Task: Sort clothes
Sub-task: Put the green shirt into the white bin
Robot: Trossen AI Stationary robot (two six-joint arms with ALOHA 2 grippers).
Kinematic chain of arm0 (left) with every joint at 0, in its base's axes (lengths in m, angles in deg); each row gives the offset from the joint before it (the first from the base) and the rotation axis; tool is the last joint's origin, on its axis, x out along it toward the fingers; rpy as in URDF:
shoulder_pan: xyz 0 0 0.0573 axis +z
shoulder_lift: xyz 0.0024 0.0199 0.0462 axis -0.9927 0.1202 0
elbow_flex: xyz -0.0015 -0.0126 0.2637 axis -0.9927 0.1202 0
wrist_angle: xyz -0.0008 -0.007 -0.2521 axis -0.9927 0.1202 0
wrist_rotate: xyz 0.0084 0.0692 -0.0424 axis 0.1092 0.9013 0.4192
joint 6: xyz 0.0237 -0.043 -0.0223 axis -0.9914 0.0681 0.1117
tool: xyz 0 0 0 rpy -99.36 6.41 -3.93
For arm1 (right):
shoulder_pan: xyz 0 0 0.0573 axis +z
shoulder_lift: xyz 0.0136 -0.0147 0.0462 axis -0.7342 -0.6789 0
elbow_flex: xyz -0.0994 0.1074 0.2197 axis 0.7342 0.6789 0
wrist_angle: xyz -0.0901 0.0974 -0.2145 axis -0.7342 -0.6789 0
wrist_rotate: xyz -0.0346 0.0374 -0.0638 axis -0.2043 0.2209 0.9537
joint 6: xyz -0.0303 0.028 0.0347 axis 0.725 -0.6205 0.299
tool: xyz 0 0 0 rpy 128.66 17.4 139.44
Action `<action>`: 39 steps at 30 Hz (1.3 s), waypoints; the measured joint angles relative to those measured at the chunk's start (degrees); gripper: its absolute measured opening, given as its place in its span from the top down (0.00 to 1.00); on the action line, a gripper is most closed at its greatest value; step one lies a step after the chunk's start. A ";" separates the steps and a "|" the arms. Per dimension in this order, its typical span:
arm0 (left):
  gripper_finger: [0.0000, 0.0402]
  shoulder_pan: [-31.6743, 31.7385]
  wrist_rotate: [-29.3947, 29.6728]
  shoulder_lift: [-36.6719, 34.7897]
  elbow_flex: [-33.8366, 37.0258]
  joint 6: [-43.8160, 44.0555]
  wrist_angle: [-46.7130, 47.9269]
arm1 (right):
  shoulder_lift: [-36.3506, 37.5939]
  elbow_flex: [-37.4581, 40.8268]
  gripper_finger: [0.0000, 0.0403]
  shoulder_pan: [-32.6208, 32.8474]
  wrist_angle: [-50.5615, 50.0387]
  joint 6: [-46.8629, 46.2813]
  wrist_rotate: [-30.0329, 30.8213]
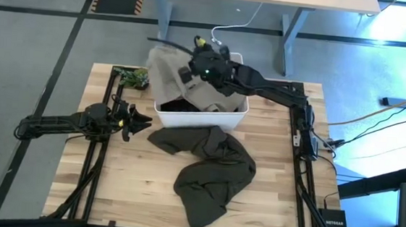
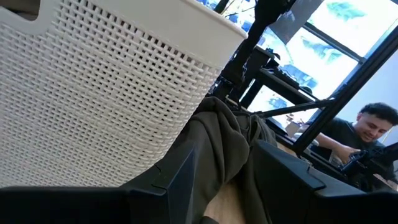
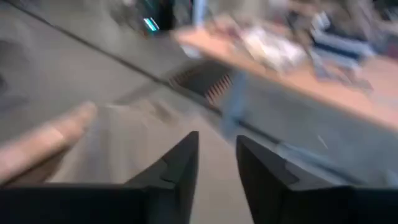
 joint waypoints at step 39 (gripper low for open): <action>0.61 0.00 0.01 0.00 0.00 0.00 0.00 | 0.51 47.98 0.39 40.58 -2.16 -39.83 -15.24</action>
